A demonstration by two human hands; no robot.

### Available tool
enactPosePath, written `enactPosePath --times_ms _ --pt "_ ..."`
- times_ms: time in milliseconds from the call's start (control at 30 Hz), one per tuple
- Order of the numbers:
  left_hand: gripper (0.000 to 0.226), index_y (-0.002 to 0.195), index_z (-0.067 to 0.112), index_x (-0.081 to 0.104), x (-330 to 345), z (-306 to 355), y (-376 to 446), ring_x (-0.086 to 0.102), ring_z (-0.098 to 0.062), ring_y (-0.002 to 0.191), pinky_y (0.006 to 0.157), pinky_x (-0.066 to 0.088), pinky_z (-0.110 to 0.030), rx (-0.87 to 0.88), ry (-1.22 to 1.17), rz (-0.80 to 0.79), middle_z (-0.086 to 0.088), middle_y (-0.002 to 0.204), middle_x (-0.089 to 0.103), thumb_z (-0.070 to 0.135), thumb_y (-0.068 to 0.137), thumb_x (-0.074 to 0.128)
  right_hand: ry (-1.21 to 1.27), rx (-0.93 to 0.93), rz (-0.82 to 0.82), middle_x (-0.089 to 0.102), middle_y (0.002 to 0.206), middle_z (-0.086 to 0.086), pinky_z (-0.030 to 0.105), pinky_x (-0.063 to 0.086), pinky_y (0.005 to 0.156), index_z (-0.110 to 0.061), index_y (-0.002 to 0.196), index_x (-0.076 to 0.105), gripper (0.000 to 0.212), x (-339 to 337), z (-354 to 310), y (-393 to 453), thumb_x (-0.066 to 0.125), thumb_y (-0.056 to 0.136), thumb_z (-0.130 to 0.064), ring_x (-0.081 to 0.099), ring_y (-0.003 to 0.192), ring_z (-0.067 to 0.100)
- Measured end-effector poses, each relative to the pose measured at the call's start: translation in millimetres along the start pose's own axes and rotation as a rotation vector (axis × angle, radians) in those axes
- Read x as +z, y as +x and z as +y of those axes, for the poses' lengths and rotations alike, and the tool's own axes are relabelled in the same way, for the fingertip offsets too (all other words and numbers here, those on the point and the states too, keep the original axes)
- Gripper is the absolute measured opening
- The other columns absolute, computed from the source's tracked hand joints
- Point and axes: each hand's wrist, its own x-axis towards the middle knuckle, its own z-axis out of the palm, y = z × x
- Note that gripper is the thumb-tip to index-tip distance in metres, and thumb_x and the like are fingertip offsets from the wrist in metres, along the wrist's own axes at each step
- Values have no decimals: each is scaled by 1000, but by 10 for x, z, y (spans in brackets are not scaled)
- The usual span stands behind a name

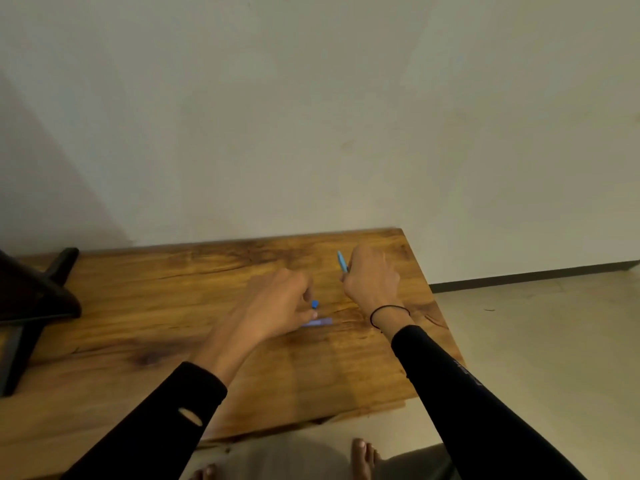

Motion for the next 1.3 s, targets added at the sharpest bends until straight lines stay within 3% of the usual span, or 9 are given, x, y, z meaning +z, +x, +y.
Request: enactPosePath --times_ms 133,367,467,600,733,867,1000,1167,1300 --pt "35 116 33 65 248 21 49 71 -26 116 73 39 -36 80 102 -34 5 124 71 57 91 72 -14 15 -41 51 92 2 39 43 71 -18 92 50 24 173 37 49 72 95 -11 51 85 28" --pt "18 106 33 65 399 52 88 72 -27 106 70 39 -36 99 129 -28 4 116 72 47 96 74 -20 55 -143 67 113 11 41 46 74 -16 108 61 25 325 63 124 80 94 -23 67 109 35" --pt "12 100 32 67 411 59 78 72 -26 103 71 43 -37 95 115 -35 5 112 72 43 99 72 -28 49 -192 58 103 6 42 47 74 -19 101 52 37 298 80 156 85 90 -33 64 102 31" --pt "30 91 25 73 333 -40 78 76 -29 99 68 45 -36 51 123 -16 2 103 79 52 100 65 -5 -160 -184 65 99 -1 36 45 70 -22 97 59 25 203 55 182 83 91 -23 65 94 26" --pt "40 79 27 64 189 -309 56 76 -29 93 63 41 -34 5 125 79 2 95 78 62 97 63 -56 -393 -272 64 95 -2 35 43 68 -23 96 61 17 226 -44 15 77 94 -17 68 99 30" --pt "35 83 26 72 121 -391 4 74 -21 86 58 39 -31 4 128 91 9 87 75 58 94 68 -182 -438 -202 68 112 14 38 42 71 -14 106 64 16 379 -123 -118 77 97 -19 69 100 39" --pt "24 89 30 71 74 -345 -17 73 -21 90 61 39 -33 -10 132 50 9 91 75 53 94 69 -230 -433 -169 68 113 17 38 44 69 -12 109 64 13 426 -118 -117 70 98 -8 70 100 40" --pt "18 94 31 68 17 -310 -35 73 -22 95 63 38 -34 -24 78 38 9 95 73 49 96 68 104 -309 -272 69 74 5 28 46 56 -16 69 58 29 337 -73 47 78 79 2 67 69 22" --pt "14 98 35 62 -42 -288 -43 72 -24 93 65 42 -36 -53 14 70 7 97 74 47 94 68 739 -31 -395 73 70 13 25 61 58 3 89 68 17 172 -3 124 82 85 11 76 62 16"
